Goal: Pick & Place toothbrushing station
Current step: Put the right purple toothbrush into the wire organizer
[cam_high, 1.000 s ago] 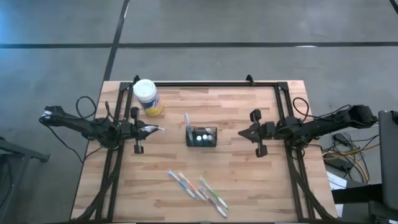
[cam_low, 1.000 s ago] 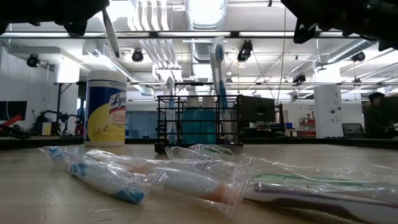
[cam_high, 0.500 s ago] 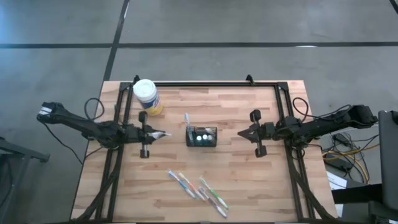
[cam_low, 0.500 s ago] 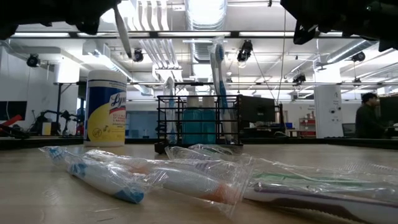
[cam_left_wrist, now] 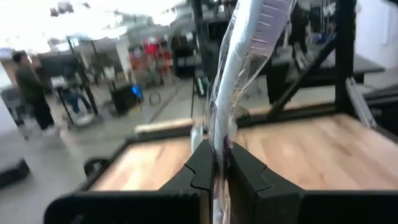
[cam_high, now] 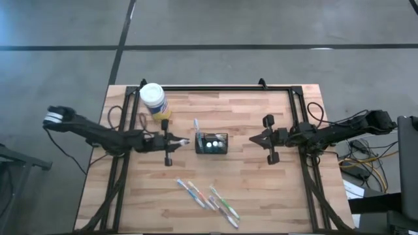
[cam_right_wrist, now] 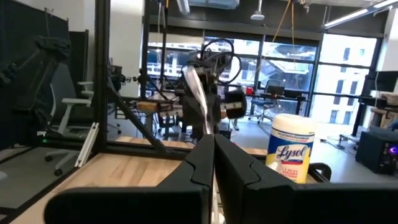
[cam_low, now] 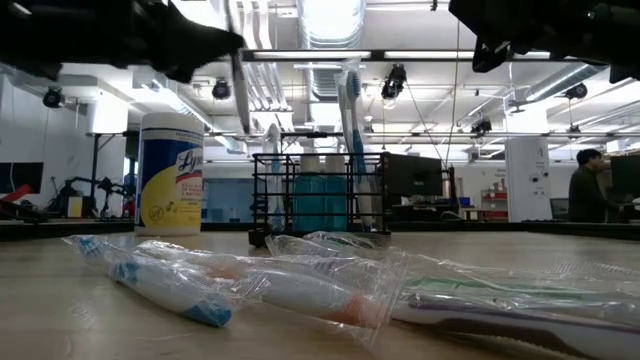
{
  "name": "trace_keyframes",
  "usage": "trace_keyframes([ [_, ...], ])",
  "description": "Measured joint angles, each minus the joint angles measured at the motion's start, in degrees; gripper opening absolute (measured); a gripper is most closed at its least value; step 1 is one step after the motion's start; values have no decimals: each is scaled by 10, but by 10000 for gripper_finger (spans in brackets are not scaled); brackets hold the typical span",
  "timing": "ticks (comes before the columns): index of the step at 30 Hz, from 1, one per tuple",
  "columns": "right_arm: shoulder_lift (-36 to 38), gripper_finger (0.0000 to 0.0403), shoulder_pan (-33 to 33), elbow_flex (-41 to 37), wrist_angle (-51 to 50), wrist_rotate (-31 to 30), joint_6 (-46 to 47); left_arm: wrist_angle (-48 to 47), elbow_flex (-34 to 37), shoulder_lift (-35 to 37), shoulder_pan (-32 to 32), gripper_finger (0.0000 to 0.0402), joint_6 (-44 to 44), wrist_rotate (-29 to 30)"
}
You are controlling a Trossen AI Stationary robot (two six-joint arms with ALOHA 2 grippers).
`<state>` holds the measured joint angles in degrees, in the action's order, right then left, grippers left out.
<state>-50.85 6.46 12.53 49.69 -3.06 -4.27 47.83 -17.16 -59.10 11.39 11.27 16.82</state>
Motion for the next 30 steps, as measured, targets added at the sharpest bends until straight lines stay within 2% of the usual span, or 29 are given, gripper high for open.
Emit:
trace_keyframes([
  [9,-3,8,0,0,-3,0,4,0,-64,-97,-52,23,-28,-82],
  [23,-1,8,0,7,-15,0,-11,17,-67,-186,-90,23,-45,-91],
  [30,-2,8,0,29,-15,-2,-38,23,-67,-222,-105,23,-24,-97],
])
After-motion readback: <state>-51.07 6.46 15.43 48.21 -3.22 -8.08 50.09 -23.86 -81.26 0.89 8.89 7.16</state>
